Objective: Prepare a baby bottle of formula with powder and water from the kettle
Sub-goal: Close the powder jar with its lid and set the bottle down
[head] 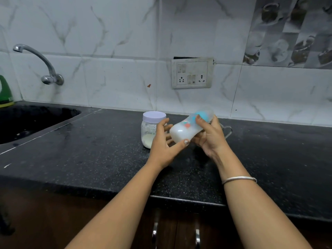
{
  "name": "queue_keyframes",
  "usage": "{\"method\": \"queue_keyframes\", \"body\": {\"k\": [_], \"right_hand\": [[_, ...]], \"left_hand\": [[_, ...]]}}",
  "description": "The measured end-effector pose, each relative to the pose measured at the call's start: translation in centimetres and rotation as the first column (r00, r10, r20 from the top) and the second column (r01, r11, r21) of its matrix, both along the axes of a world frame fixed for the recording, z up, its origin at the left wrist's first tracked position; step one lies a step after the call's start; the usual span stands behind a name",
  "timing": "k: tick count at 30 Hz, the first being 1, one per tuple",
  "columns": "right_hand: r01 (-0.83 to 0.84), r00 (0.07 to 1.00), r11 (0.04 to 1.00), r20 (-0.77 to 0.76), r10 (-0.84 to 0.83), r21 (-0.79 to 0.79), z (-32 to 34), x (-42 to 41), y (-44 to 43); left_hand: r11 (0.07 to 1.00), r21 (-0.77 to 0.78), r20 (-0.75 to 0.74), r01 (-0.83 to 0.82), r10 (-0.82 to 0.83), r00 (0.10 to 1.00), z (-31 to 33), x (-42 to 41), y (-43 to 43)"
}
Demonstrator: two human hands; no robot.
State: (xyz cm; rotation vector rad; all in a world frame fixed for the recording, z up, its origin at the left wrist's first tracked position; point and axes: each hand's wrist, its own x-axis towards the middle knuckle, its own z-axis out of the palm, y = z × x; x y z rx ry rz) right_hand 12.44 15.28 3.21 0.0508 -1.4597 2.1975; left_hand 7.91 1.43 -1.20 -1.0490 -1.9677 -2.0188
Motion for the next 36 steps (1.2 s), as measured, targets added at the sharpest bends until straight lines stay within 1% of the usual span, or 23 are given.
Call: {"method": "queue_keyframes", "body": {"k": [2, 4, 7, 10, 12, 13, 14, 15, 16, 18, 19, 21, 24, 27, 32, 34, 36], "right_hand": [[-0.092, 0.995, 0.975, 0.011, 0.096, -0.203, 0.3, -0.1, -0.3], [-0.164, 0.985, 0.935, 0.008, 0.175, -0.314, 0.5, -0.1, -0.7], [-0.217, 0.975, 0.908, -0.027, 0.223, -0.359, 0.7, -0.2, -0.7], [-0.217, 0.976, 0.91, -0.051, 0.213, -0.352, 1.0, 0.0, -0.6], [-0.14, 0.99, 0.95, -0.052, 0.13, -0.281, 1.1, 0.1, -0.4], [-0.056, 0.998, 0.977, -0.041, 0.048, -0.207, 1.1, 0.1, -0.4], [0.046, 0.998, 0.994, -0.033, -0.049, -0.102, 1.1, 0.2, -0.3], [0.142, 0.989, 0.99, -0.045, -0.141, 0.026, 1.0, 0.3, -0.3], [0.221, 0.975, 0.96, -0.079, -0.21, 0.172, 0.9, 0.3, -0.3], [0.321, 0.947, 0.832, -0.166, -0.275, 0.453, 0.2, 0.1, -0.4], [0.342, 0.94, 0.761, -0.187, -0.287, 0.552, -0.2, -0.1, -0.5], [0.358, 0.93, 0.649, -0.191, -0.315, 0.672, -0.8, -0.7, -0.7], [0.367, 0.918, 0.563, -0.191, -0.348, 0.741, -1.1, -1.4, -0.5], [0.377, 0.91, 0.531, -0.198, -0.363, 0.759, -1.6, -1.8, -0.3], [0.398, 0.907, 0.521, -0.239, -0.347, 0.755, -1.3, -1.7, -0.2], [0.4, 0.909, 0.545, -0.243, -0.338, 0.737, -1.0, -1.3, -0.4], [0.397, 0.912, 0.591, -0.23, -0.34, 0.702, -0.6, -0.7, -0.1]], "left_hand": [[0.999, 0.047, -0.028, 0.007, -0.006, 1.0, 0.1, 0.3, -0.2], [0.998, 0.054, -0.059, 0.008, -0.005, 0.998, 0.1, 0.5, -0.1], [0.999, 0.037, -0.103, -0.006, 0.009, 0.995, 0.1, 0.6, -0.1], [0.998, 0.037, -0.126, -0.045, 0.049, 0.991, 0.2, 0.6, -0.1], [0.997, 0.05, -0.135, -0.062, 0.069, 0.988, 0.2, 0.5, -0.1], [0.996, 0.054, -0.136, -0.071, 0.077, 0.988, 0.1, 0.5, -0.1], [0.996, 0.047, -0.134, -0.076, 0.082, 0.988, 0.2, 0.5, -0.1], [0.996, 0.028, -0.126, -0.081, 0.084, 0.988, 0.2, 0.6, -0.1], [0.995, -0.009, -0.117, -0.097, 0.095, 0.989, 0.1, 0.5, 0.0], [0.983, -0.111, -0.139, -0.148, 0.132, 0.981, -0.2, 0.2, 0.1], [0.972, -0.162, -0.167, -0.168, 0.141, 0.976, -0.5, -0.1, 0.2], [0.955, -0.229, -0.187, -0.189, 0.148, 0.971, -0.6, -0.6, 0.5], [0.94, -0.276, -0.143, -0.202, 0.167, 0.976, -0.3, -0.9, 0.8], [0.929, -0.306, -0.127, -0.207, 0.176, 0.976, -0.4, -1.2, 1.2], [0.936, -0.279, -0.116, -0.213, 0.187, 0.975, -0.5, -1.3, 1.3], [0.946, -0.251, -0.107, -0.206, 0.184, 0.977, -0.3, -1.2, 1.2], [0.953, -0.23, -0.095, -0.198, 0.18, 0.979, 0.1, -0.9, 1.2]]}}
